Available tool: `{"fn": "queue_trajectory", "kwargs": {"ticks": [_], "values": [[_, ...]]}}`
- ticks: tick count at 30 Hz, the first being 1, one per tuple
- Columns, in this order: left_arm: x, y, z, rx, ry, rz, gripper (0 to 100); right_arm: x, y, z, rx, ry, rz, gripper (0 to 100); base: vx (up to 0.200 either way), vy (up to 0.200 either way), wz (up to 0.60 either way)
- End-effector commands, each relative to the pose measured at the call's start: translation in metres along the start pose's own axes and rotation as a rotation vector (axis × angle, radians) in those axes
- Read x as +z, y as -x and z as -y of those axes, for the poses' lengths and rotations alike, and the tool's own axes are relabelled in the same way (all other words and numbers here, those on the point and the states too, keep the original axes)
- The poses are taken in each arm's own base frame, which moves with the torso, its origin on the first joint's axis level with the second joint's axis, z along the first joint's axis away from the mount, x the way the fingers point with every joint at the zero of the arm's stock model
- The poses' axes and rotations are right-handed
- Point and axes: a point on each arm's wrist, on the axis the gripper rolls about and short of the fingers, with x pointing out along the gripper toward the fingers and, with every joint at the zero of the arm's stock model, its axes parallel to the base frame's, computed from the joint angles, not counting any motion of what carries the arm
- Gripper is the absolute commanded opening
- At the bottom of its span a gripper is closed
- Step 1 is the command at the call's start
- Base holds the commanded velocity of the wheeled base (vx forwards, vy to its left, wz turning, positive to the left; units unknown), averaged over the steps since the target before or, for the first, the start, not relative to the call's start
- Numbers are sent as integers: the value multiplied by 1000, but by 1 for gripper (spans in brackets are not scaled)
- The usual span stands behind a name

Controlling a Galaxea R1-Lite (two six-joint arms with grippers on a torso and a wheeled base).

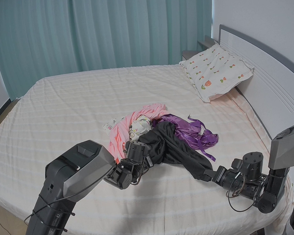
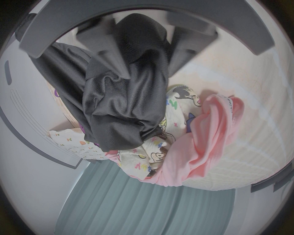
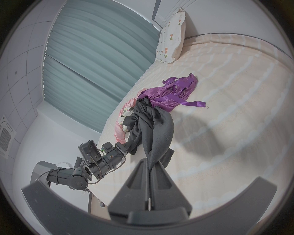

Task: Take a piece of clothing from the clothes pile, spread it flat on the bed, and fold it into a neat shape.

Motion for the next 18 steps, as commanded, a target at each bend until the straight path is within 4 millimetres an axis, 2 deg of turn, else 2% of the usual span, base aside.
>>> {"fn": "queue_trajectory", "kwargs": {"ticks": [1,4,5,8,9,11,15,17,18], "values": [[9,18,3,6,35,2,0,0,0,-1,10,-1,5,0,0,0,0],[17,44,4,5,73,-5,0,1,0,-2,16,-1,7,0,0,0,0],[17,44,4,5,73,-5,0,1,0,-2,16,-1,7,0,0,0,0],[38,94,8,-24,119,6,0,1,0,-15,68,18,13,0,0,0,0],[40,97,8,-27,123,7,0,1,0,-17,75,23,17,0,0,0,0],[61,135,14,-71,148,48,0,17,1,-41,177,39,94,0,0,0,0],[92,196,19,-158,194,144,0,52,25,-86,366,57,248,0,0,0,0],[100,210,20,-185,205,174,0,62,33,-97,416,70,290,0,0,0,0],[114,235,21,-232,224,227,0,77,42,-112,479,95,360,0,0,0,0]]}}
